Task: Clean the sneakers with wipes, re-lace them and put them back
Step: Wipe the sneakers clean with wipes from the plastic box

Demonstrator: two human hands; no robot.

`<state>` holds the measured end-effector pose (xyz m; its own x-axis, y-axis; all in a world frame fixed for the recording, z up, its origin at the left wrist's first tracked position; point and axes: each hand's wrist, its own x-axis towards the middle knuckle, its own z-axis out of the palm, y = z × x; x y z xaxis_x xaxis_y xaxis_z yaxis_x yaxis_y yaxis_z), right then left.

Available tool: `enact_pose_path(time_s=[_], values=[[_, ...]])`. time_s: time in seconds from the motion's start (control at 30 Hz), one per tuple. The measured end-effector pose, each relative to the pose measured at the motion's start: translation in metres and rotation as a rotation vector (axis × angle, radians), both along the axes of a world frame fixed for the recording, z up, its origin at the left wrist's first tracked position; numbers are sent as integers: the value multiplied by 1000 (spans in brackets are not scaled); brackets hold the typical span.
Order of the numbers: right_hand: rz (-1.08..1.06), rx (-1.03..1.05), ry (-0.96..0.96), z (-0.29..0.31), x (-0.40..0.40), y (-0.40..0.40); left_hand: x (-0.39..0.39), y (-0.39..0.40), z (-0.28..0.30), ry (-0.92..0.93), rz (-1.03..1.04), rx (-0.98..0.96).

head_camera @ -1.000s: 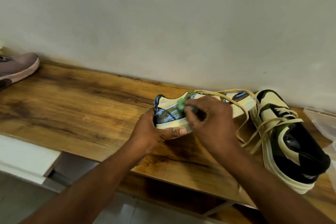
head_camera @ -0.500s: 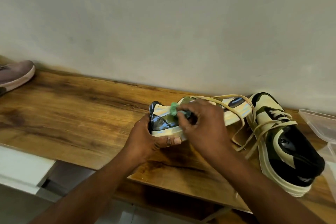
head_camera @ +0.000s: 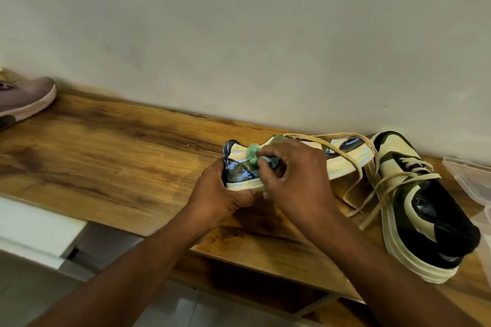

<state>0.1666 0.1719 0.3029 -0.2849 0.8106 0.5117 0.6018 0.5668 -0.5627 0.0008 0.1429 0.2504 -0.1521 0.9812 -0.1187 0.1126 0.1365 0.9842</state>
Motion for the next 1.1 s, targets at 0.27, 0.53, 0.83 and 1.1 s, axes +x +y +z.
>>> enact_pose_path(time_s=[0.27,0.53,0.83,1.1], values=[[-205,15,-2,4,41,32,1,-2,3,-31,-13,3],[60,32,-37,-8,-4,-11,-1,2,0,41,29,-7],[-133,50,20,-2,29,18,1,-1,1,-29,-6,-6],[128,25,-91,-8,-1,-5,-2,3,-6,54,25,1]])
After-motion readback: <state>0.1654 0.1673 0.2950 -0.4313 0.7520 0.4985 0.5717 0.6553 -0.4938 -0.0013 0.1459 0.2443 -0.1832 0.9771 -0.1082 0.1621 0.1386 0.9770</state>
